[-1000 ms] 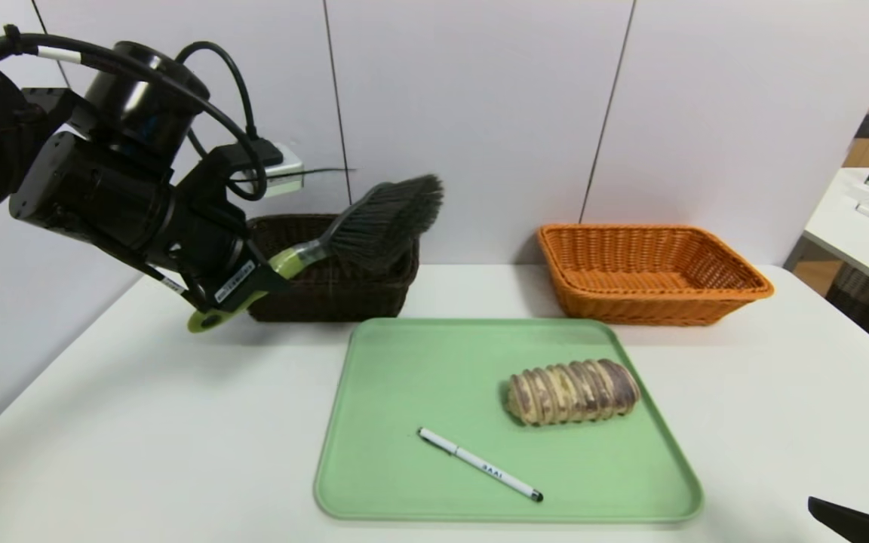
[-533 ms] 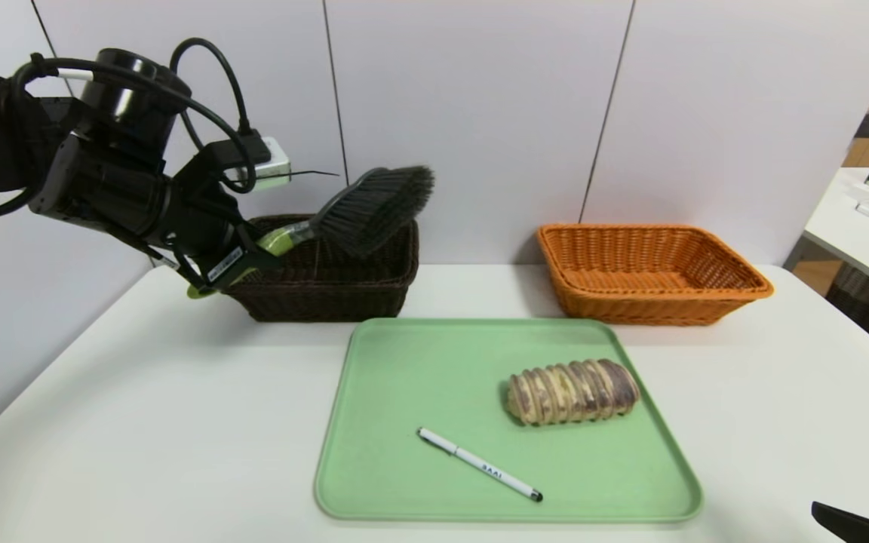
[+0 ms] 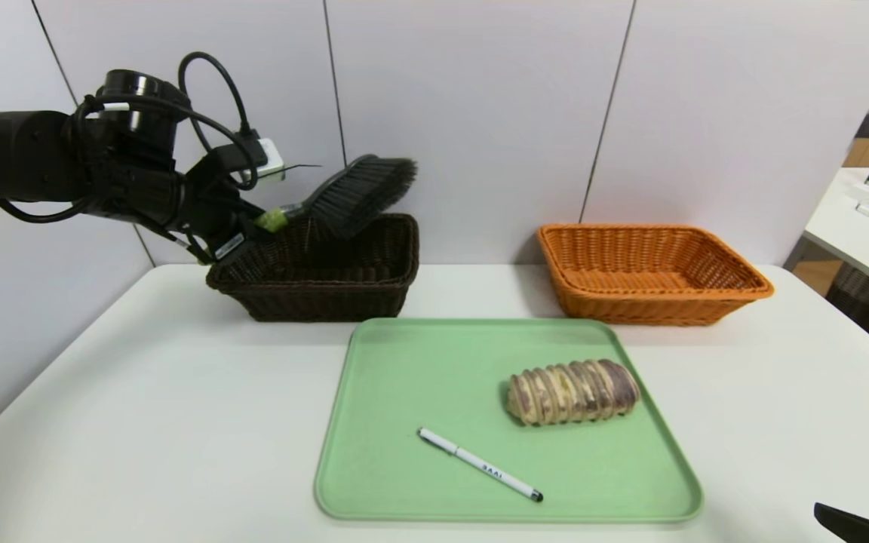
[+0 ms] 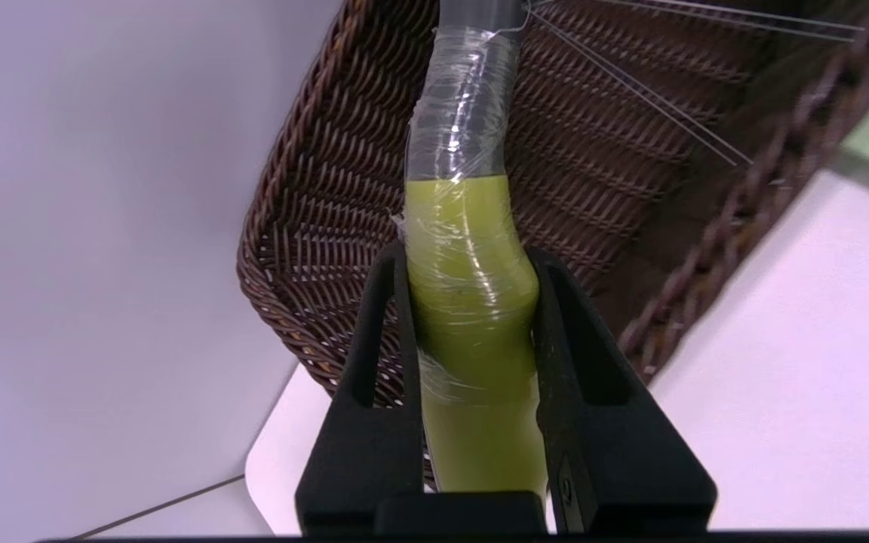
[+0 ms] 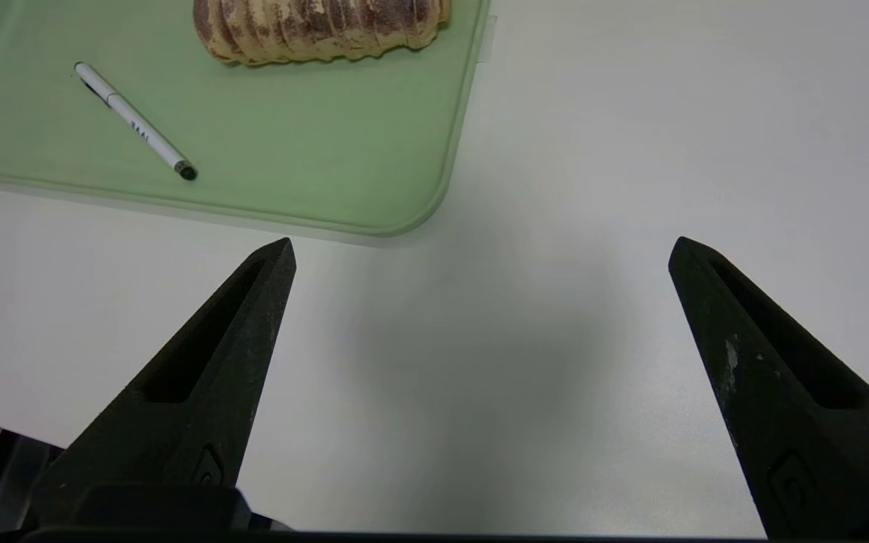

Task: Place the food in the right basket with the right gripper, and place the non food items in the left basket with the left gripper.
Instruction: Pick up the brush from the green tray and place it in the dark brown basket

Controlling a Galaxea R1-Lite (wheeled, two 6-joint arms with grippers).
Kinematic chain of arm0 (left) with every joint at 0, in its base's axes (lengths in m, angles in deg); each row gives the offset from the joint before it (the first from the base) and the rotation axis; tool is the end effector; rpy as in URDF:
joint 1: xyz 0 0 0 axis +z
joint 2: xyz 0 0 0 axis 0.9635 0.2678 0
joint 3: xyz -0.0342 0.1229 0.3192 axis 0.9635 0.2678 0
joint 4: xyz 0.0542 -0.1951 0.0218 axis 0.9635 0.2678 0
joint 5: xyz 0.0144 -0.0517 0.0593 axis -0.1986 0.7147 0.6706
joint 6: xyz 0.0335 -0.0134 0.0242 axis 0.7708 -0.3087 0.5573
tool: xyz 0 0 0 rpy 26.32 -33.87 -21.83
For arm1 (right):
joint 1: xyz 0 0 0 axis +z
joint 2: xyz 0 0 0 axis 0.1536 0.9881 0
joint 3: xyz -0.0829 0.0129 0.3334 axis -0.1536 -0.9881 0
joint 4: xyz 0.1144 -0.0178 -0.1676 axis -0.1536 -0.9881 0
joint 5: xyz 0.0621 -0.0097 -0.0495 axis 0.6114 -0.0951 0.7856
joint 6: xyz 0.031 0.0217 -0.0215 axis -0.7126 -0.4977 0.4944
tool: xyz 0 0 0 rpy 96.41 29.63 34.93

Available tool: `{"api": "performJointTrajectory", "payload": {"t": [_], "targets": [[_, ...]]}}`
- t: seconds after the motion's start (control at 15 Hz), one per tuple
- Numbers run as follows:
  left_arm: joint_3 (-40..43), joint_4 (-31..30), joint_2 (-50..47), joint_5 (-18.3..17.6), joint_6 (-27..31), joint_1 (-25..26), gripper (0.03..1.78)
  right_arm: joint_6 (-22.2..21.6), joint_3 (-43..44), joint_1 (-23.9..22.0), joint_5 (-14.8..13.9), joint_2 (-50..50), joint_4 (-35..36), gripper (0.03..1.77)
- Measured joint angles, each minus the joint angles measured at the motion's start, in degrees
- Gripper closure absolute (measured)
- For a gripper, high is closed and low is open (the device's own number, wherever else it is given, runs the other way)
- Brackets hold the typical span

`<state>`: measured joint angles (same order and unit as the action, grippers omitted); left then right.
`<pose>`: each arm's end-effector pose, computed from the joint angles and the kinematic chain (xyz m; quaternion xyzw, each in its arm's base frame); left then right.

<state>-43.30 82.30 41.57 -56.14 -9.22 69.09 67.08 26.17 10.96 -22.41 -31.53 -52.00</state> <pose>0.4178 -0.0505 0.2854 0.4024 0.1752 -0.2762 0.8550 0.0602 0.0132 0.1830 0.0634 0.2831 0.1294 0.9482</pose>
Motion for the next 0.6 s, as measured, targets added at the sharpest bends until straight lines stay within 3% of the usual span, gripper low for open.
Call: {"api": "performJointTrajectory", "payload": {"t": [0.47,0.6], "targets": [[-4.36,-0.11,8.05,-0.22,0.13,2.29,1.37,0.05,-0.15,-0.04,-0.06,-0.02,-0.2,0.09],[-4.44,-0.17,9.2,-1.88,0.11,2.55,1.37,0.05,-0.15,-0.01,-0.09,-0.06,-0.33,0.09]]}}
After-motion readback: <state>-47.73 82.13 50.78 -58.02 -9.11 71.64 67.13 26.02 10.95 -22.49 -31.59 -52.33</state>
